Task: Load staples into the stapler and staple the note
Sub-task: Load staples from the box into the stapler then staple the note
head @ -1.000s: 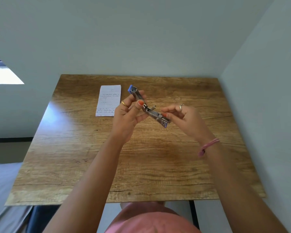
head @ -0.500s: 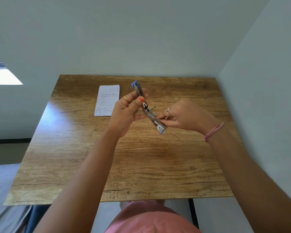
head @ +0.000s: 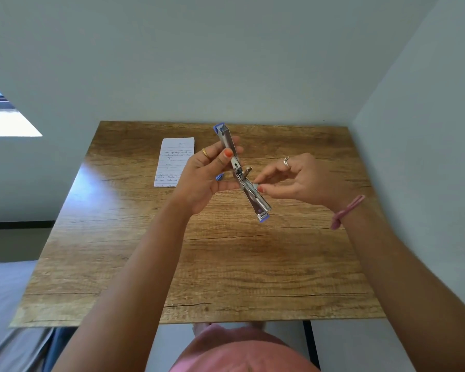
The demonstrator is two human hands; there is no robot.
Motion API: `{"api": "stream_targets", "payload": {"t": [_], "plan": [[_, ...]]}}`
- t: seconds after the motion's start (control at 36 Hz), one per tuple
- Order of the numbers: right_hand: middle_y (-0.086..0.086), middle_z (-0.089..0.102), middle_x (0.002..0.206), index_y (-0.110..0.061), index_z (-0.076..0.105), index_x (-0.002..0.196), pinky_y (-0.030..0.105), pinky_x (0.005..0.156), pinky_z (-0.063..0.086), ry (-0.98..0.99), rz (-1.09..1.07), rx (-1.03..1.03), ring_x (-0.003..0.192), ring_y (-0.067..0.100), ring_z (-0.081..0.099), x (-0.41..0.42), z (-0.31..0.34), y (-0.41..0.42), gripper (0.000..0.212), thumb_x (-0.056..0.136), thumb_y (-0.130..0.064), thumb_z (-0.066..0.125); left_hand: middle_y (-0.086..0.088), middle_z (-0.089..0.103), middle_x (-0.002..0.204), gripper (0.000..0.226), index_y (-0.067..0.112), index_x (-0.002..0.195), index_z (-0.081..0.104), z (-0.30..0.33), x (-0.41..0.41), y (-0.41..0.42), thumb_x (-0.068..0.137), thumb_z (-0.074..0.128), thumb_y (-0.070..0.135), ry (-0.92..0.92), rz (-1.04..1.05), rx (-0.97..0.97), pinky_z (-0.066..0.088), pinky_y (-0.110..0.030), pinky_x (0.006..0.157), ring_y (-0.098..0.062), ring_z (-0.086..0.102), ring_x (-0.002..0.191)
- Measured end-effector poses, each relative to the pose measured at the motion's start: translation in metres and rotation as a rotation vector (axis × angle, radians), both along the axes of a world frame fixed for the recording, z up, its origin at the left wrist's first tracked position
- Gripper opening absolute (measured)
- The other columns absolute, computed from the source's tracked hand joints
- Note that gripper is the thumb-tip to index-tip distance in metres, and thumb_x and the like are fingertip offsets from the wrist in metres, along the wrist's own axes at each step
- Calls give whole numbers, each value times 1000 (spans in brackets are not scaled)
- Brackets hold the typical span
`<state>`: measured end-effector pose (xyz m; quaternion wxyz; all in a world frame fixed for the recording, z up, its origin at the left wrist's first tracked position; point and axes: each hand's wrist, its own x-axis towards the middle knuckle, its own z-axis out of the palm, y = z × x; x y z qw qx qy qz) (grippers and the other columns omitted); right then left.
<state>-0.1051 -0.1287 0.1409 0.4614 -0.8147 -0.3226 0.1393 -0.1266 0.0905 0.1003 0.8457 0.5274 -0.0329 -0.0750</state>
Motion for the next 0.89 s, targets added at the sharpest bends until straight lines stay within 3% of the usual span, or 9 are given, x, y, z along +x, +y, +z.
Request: {"api": "stream_targets", "payload": {"t": [0.11, 0.19, 0.28, 0.44, 0.67, 0.89], "plan": [[-7, 75, 94, -24, 75, 95, 32, 82, 58, 13, -10, 21, 87, 12, 71, -2, -8, 1, 17, 81, -15, 78, 3, 70, 107, 30, 20, 117, 64, 1, 1, -2, 88, 57, 22, 4, -20, 5, 59, -37, 66, -14, 68, 92], [-8, 75, 96, -29, 75, 94, 39, 82, 59, 35, -18, 33, 87, 14, 72, -2, -10, 1, 16, 78, -26, 77, 4, 70, 105, 29, 22, 116, 66, 1, 2, -3, 88, 58, 23, -5, -37, 12, 59, -38, 67, -13, 68, 91], [-11, 75, 95, -30, 75, 93, 35, 81, 59, 63, -24, 25, 85, 12, 72, -2, -10, 0, 16, 77, -30, 76, 3, 70, 105, 29, 22, 115, 67, 1, 2, -4, 88, 58, 23, -6, -53, 3, 59, -37, 66, -14, 68, 92], [-11, 75, 96, -26, 74, 92, 30, 76, 60, 61, -7, -49, 81, 10, 73, -1, -6, 2, 16, 82, -14, 75, 2, 70, 106, 29, 21, 116, 67, -2, 3, -5, 88, 59, 23, -6, -71, -13, 58, -36, 65, -13, 67, 92], [-16, 68, 99, -25, 70, 97, 21, 73, 56, -141, 63, -239, 84, -3, 67, -4, 0, 7, 13, 84, -22, 70, 3, 69, 108, 31, 22, 119, 66, -8, 5, 0, 89, 60, 25, -4, -90, -11, 60, -39, 67, -14, 67, 95], [-23, 60, 98, -35, 63, 96, 33, 74, 56, -158, 73, -329, 83, -4, 66, -5, 3, 13, 13, 83, -34, 63, 3, 70, 108, 30, 23, 118, 68, -10, 7, 4, 88, 61, 25, 5, -99, -41, 59, -34, 63, -13, 68, 93]]}}
